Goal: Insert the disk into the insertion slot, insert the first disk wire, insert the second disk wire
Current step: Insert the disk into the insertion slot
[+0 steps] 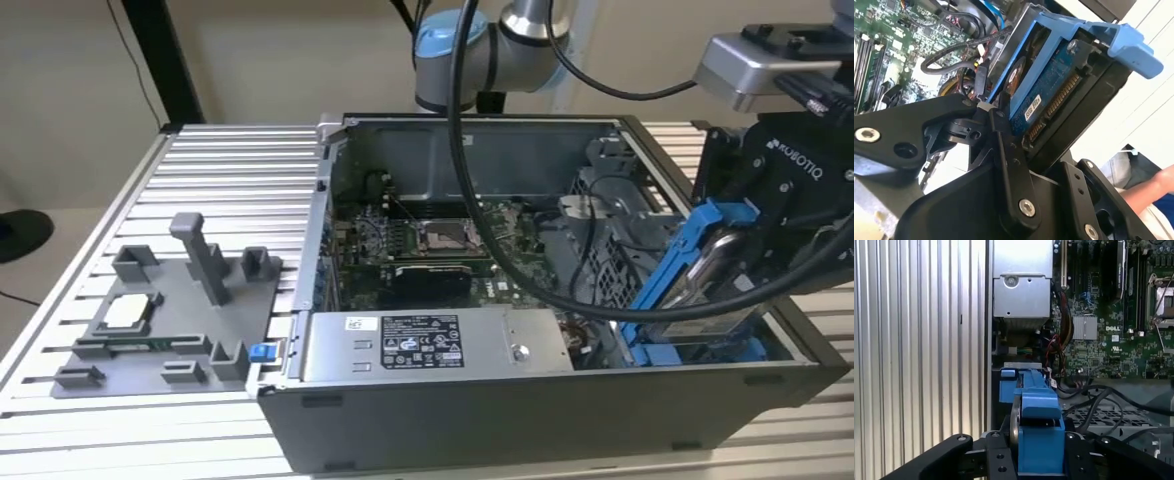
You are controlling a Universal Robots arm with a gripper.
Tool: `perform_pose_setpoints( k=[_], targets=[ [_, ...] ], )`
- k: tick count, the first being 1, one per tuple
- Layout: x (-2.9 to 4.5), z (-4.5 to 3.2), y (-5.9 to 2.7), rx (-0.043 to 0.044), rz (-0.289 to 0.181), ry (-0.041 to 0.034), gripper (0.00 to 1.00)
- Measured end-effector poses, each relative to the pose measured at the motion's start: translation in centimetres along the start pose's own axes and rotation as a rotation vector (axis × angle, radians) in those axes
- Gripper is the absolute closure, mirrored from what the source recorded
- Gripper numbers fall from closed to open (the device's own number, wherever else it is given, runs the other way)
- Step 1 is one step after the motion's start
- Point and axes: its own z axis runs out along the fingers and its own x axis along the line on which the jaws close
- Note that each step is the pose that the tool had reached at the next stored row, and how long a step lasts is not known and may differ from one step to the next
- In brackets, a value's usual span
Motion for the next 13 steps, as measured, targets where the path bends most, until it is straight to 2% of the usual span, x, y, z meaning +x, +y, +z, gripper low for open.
perform_pose_setpoints(
  k=[3,5,9,13],
  targets=[
    [0.00,0.50,-0.04,-0.0021,0.000,-0.0002,1.00],
    [0.00,0.52,-0.04,-0.0049,0.000,-0.0001,1.00],
    [0.00,0.52,-0.03,-0.0050,0.000,-0.0002,1.00],
    [0.00,-0.10,-0.01,-0.0051,0.000,-0.0043,1.00]
  ],
)
